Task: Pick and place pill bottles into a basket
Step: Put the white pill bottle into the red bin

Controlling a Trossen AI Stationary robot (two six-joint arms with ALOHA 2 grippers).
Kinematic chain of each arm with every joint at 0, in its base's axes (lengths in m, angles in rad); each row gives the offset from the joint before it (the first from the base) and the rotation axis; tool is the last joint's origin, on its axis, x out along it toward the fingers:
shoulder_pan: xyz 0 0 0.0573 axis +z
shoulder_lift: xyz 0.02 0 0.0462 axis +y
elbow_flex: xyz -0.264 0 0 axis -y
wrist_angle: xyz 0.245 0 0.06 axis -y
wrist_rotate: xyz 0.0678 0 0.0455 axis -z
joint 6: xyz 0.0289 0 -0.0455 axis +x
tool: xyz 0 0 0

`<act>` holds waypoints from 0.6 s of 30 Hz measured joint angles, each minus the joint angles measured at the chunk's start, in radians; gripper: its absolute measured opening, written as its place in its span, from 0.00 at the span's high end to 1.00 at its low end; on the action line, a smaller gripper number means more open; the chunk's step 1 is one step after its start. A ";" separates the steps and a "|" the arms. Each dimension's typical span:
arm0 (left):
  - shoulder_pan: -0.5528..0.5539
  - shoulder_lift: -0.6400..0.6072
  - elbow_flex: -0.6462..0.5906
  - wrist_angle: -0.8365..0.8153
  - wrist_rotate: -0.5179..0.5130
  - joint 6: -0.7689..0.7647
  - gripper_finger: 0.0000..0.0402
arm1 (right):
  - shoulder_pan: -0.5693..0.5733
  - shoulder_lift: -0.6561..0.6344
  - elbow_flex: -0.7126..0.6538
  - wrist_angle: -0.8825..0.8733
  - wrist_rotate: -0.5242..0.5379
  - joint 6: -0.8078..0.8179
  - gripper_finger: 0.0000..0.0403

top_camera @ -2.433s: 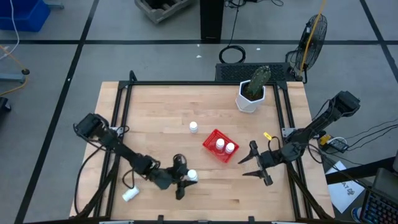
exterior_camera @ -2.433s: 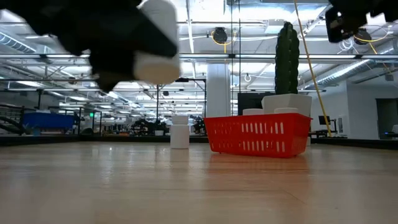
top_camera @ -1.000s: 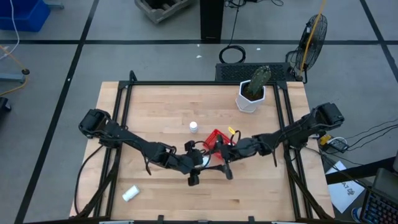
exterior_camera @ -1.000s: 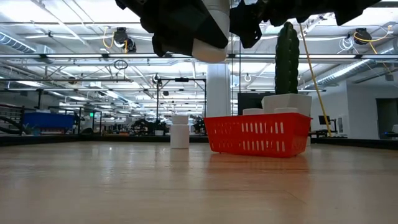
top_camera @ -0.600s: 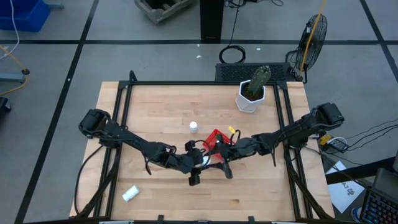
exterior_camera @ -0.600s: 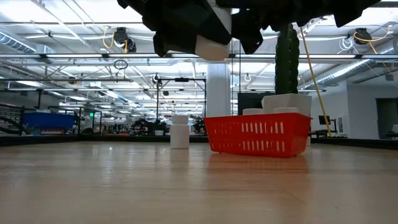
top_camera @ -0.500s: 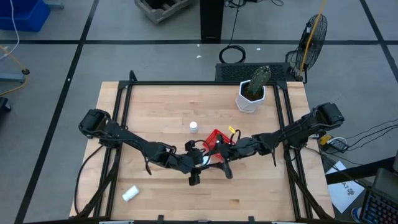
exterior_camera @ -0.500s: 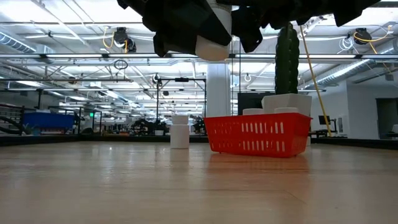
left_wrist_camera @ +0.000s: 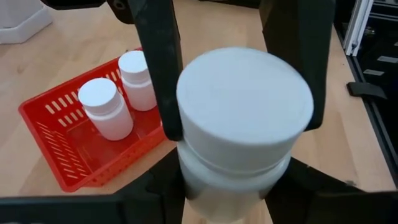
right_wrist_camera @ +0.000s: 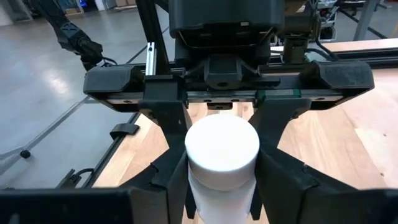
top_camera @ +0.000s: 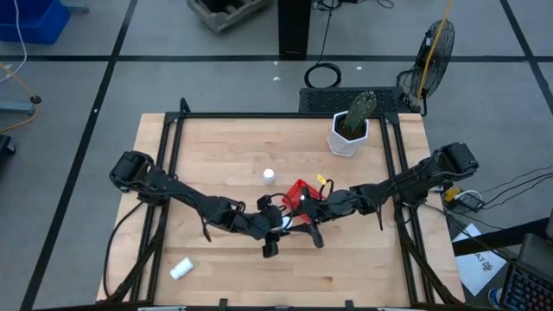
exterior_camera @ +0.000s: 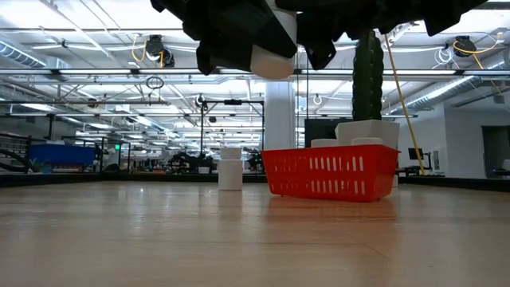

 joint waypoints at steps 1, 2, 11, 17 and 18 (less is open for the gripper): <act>0.000 0.000 0.000 0.000 0.006 0.001 0.55 | 0.000 0.000 0.000 -0.003 0.000 0.001 0.64; 0.000 0.000 0.000 0.000 0.008 0.001 0.54 | 0.000 0.000 0.000 -0.004 0.000 0.001 0.64; -0.002 0.000 0.000 -0.024 0.005 -0.004 0.44 | 0.000 -0.044 -0.001 -0.092 0.002 0.013 0.64; -0.004 -0.001 0.000 -0.049 0.005 -0.004 0.37 | 0.021 -0.119 -0.002 -0.221 0.078 0.012 0.64; -0.004 -0.001 0.000 -0.061 0.004 -0.007 0.37 | 0.030 -0.128 -0.002 -0.254 0.112 0.008 0.64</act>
